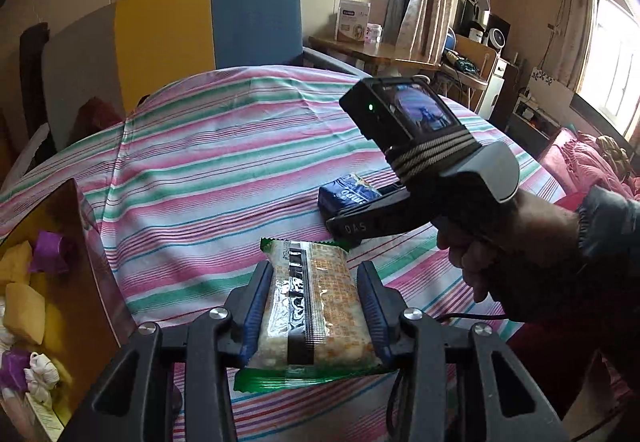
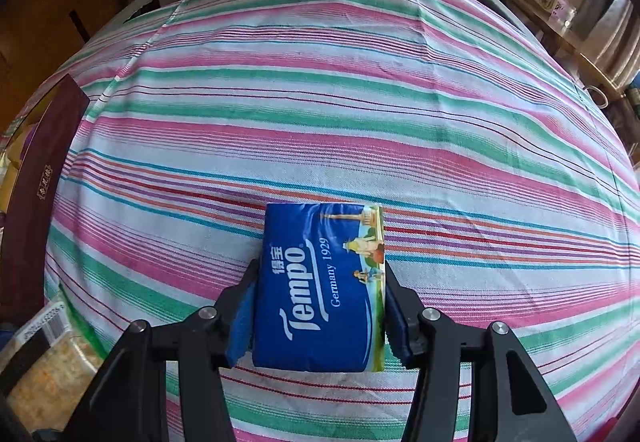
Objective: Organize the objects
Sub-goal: 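Lower the cracker snack into the gold tray and open the left tool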
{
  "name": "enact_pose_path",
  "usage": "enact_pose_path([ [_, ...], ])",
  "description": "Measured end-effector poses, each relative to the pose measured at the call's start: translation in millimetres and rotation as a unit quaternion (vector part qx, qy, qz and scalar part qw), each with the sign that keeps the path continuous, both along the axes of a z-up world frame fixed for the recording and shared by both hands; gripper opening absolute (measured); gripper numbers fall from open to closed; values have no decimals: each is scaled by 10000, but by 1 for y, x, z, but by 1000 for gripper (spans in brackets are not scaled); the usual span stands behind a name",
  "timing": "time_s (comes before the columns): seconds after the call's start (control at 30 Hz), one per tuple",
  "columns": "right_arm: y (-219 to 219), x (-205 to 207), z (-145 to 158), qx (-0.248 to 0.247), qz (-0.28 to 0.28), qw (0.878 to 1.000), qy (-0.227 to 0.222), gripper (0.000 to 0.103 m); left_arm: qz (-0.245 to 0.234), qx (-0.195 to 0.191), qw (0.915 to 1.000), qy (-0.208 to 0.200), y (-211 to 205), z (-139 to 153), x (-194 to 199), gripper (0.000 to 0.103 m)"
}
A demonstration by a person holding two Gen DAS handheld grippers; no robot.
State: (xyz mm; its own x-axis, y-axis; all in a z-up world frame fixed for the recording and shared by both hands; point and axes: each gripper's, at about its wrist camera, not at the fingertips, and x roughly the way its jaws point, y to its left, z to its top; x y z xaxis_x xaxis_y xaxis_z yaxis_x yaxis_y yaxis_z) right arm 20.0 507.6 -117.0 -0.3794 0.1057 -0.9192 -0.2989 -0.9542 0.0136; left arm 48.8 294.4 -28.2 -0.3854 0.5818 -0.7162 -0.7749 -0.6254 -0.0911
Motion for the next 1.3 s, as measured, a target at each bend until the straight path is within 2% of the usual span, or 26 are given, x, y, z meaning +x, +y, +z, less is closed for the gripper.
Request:
enact_pose_path([
  [0.23,-3,-2,2,62,9,10000,15,55,367,162,9991,122,-29,25,-6,43],
  [0.47,-14,10,7,130,21,9999,56,55,714,234,9969,229,-60,35,-13,43],
  [0.77,-18,9,5,221,61,9997,92,56,1106,307,9932,183,-95,37,-23,43],
  [0.9,-18,10,4,245,66,9996,85,56,1343,451,9899,-46,-123,36,-34,43],
  [1.0,-19,9,4,267,72,9996,75,55,1719,549,9831,-295,-157,30,-49,43],
  [1.13,-17,6,3,321,100,9994,61,55,2382,780,9645,-827,-212,18,-77,43],
  [1.23,-17,4,3,365,119,9993,47,55,2732,884,9491,-1291,-237,4,-101,43],
  [1.3,-17,2,2,380,122,9992,39,55,2805,995,9416,-1574,-241,-1,-114,43],
])
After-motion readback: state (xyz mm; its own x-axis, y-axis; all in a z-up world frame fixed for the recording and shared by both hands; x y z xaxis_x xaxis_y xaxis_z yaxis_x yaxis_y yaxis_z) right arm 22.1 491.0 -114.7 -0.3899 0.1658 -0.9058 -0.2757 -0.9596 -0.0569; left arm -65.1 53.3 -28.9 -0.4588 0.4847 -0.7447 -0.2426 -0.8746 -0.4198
